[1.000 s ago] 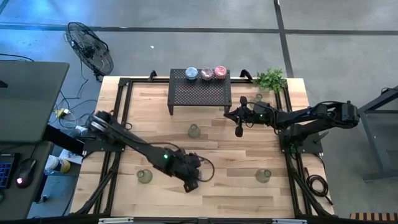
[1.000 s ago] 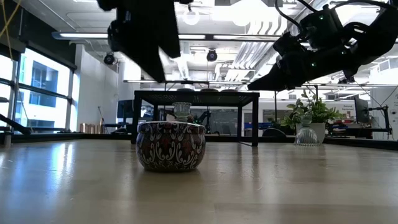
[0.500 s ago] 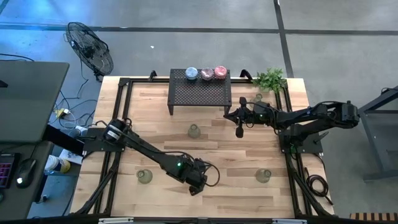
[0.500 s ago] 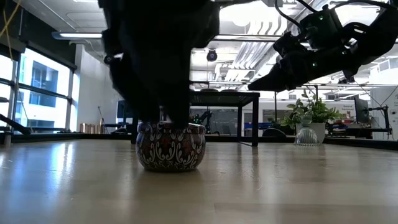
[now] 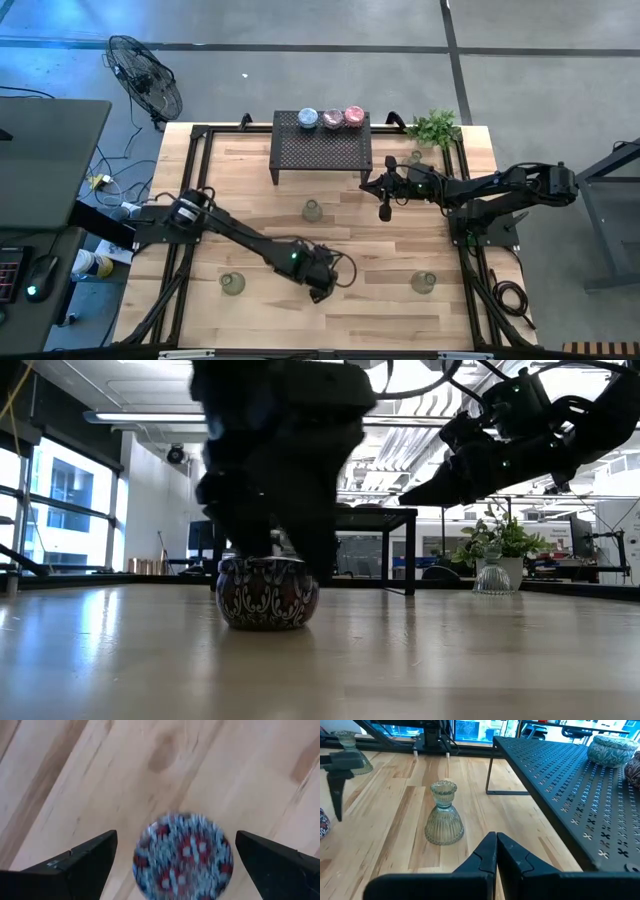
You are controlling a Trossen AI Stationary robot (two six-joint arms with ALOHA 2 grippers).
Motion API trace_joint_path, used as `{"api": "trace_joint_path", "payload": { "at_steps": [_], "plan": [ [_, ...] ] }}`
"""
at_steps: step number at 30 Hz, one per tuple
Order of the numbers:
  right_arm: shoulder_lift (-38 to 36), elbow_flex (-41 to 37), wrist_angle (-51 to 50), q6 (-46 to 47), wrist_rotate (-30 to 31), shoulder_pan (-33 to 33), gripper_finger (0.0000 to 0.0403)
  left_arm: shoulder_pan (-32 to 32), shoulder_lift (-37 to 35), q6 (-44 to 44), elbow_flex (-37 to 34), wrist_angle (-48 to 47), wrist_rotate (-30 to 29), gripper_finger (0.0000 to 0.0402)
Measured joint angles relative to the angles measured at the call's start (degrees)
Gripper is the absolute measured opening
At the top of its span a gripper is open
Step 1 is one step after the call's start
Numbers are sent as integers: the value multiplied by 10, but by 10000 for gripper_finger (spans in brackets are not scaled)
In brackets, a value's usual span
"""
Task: Pick & Place candle stick holders
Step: Align the dark red scented candle with the other scented candle on the shelf
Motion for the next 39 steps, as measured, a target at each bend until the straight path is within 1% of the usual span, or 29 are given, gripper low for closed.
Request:
{"api": "trace_joint_path", "payload": {
  "at_steps": [6, 14, 17, 29, 32, 34, 39],
  "plan": [
    [0, 0, 0, -4, 0, 0, 1, 10, 0, 6, 0, -5, 1, 393],
    [0, 0, 0, -5, 0, 0, 1, 7, 0, 10, 0, -12, 11, 337],
    [0, 0, 0, -5, 0, 0, 2, 4, -1, 12, 0, -14, 10, 323],
    [0, 0, 0, -7, 0, 0, 1, 4, 2, 15, -1, -14, 13, 319],
    [0, 0, -1, -7, 0, 0, 2, 4, 18, 19, -2, -19, 34, 319],
    [0, 0, 0, -8, 1, 0, 1, 5, 28, 39, -2, -14, 50, 319],
    [0, 0, 0, -9, 9, 0, 2, 5, 29, 66, -2, -14, 58, 319]
  ]
}}
